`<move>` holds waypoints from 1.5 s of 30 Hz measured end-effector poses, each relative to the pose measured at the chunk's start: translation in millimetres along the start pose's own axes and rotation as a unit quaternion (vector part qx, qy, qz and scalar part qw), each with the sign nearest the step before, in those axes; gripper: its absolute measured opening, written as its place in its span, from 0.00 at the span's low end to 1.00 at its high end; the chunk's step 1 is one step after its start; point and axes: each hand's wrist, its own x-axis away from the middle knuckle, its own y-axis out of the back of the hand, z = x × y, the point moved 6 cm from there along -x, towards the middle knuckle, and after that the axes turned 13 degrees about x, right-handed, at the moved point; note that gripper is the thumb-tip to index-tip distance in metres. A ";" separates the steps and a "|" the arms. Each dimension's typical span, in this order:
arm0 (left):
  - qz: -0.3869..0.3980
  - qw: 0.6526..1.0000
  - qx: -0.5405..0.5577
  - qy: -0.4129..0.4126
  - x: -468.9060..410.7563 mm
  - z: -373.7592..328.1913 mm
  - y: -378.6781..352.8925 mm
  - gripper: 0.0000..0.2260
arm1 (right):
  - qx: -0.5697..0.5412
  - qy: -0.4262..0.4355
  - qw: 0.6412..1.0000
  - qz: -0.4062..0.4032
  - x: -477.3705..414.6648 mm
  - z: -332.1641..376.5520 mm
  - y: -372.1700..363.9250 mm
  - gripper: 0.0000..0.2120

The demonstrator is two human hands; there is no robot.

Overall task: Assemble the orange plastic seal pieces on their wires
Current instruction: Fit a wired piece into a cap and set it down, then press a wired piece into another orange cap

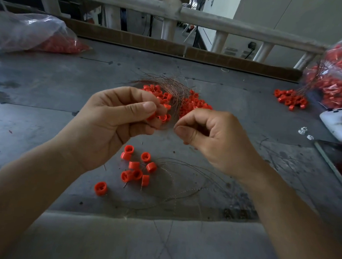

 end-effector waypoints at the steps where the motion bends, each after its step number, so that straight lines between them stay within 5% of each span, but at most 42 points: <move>1: -0.011 1.000 -0.023 0.001 -0.7 -1.4 2.6 0.03 | 0.031 0.003 0.999 -0.005 0.0 -0.5 1.2 0.09; 11: -0.028 0.942 -0.335 0.015 -5.7 0.7 19.2 0.15 | 0.155 -0.009 0.985 0.078 0.5 -15.0 -18.5 0.03; 16: -0.074 0.913 -0.401 0.022 -11.2 7.6 39.4 0.06 | 0.215 -0.014 0.965 0.153 2.1 -21.8 -33.8 0.05; 21: -0.103 0.793 -0.597 -0.070 -19.1 8.2 45.6 0.08 | 0.223 -0.009 0.960 0.169 3.6 -21.6 -34.6 0.06; 30: -0.047 0.757 -0.651 -0.013 -28.7 28.5 45.7 0.27 | 0.230 -0.016 0.967 0.112 3.0 -21.0 -20.6 0.10; 45: -0.063 0.729 -0.677 -0.075 -29.1 15.4 49.5 0.12 | 0.235 -0.076 0.968 0.042 -2.8 -34.9 -3.3 0.08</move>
